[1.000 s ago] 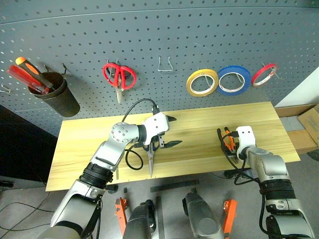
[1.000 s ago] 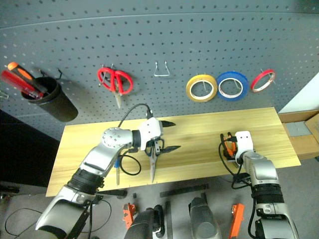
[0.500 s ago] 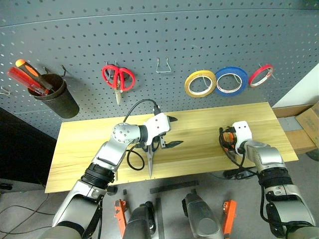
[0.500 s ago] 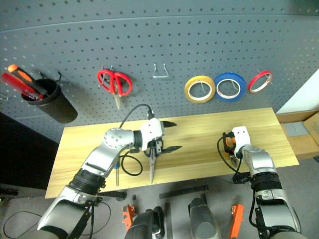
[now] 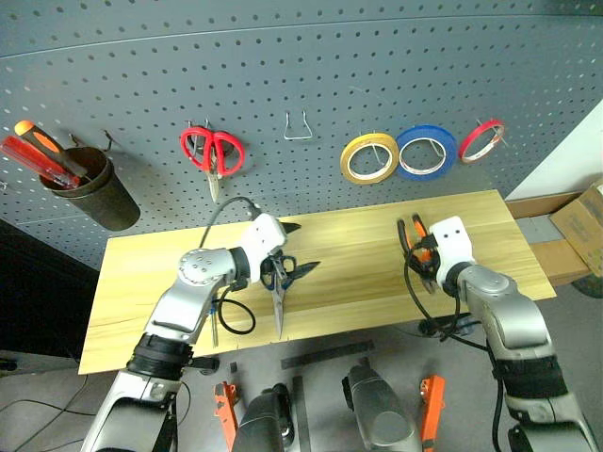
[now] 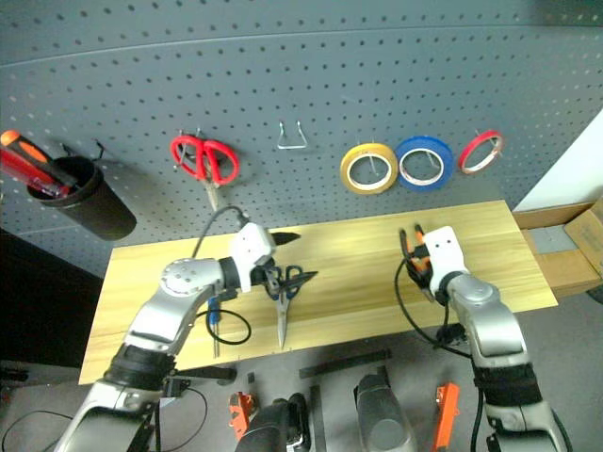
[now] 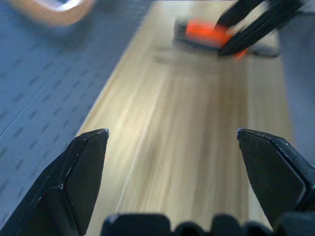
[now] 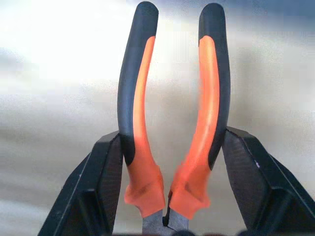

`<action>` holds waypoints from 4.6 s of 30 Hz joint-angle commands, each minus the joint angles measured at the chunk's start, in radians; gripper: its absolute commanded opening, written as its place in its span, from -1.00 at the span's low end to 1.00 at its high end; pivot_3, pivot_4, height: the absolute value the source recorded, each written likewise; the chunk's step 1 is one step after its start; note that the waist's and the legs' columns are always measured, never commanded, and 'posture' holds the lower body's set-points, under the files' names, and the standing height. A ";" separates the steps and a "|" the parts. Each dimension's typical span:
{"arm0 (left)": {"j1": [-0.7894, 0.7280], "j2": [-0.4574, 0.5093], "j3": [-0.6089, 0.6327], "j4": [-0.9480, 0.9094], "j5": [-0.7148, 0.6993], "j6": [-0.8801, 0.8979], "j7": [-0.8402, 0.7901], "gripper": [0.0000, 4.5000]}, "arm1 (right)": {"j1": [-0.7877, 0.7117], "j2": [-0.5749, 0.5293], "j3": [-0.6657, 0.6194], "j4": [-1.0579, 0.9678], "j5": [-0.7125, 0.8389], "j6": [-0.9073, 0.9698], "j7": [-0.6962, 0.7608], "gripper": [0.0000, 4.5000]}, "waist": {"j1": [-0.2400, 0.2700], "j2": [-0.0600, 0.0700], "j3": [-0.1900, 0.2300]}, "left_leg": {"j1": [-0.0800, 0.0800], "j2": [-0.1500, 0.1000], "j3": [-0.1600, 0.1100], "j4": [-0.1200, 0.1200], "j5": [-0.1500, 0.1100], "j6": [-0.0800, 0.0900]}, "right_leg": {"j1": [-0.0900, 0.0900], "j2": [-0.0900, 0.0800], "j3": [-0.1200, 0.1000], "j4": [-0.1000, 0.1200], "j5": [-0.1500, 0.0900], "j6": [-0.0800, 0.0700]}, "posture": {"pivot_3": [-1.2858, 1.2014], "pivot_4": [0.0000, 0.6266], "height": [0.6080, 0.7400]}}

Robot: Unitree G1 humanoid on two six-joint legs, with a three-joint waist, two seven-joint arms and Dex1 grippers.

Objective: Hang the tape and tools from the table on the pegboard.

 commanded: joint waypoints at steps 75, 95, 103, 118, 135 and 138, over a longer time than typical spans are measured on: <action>0.066 -0.081 0.161 -0.205 -0.027 0.043 0.395 1.00 | -0.636 0.358 0.060 0.846 -0.176 -0.764 -0.137 0.99 | 0.068 -0.002 -0.001 | 0.002 0.000 0.005 0.001 0.007 -0.008 | -0.010 0.000 -0.002 0.016 0.003 -0.002 | -0.13 -0.18 1.00; 0.261 -0.206 -0.063 -0.400 0.091 0.743 0.665 1.00 | -0.193 -0.046 0.011 -0.222 0.455 0.179 0.333 0.99 | 0.091 -0.004 0.000 | 0.000 0.002 0.004 0.000 0.007 -0.007 | -0.009 0.000 -0.002 0.012 0.003 -0.002 | -0.16 -0.09 1.00; 0.185 -0.379 -0.027 -0.219 0.094 0.864 0.774 1.00 | -0.144 -0.133 0.045 -0.305 0.542 0.226 0.367 0.99 | 0.092 -0.009 0.003 | -0.001 0.001 0.003 0.000 0.007 -0.007 | -0.009 0.000 -0.003 0.011 0.003 -0.002 | -0.18 -0.07 1.00; 0.042 -0.575 0.081 0.022 0.127 0.889 0.970 0.92 | -0.114 -0.266 0.046 -0.303 0.554 0.239 0.365 1.00 | 0.087 -0.013 0.005 | -0.002 -0.001 0.003 0.000 0.006 -0.006 | -0.008 0.000 -0.004 0.009 0.003 -0.002 | -0.21 -0.07 1.00; 0.045 -0.564 0.141 0.016 0.080 0.851 0.916 -0.71 | -0.106 -0.402 0.048 -0.202 0.418 0.155 0.386 1.00 | 0.086 -0.014 0.005 | 0.000 -0.001 0.001 0.000 0.006 -0.006 | -0.001 0.000 -0.006 0.002 0.004 0.000 | -0.22 -0.09 1.00; 0.056 -0.534 0.137 -0.009 0.059 0.829 0.867 -0.74 | -0.108 -0.399 0.039 -0.203 0.423 0.157 0.384 1.00 | 0.086 -0.014 0.005 | 0.000 -0.001 0.001 0.000 0.006 -0.006 | -0.001 0.000 -0.006 0.002 0.004 0.000 | -0.22 -0.09 1.00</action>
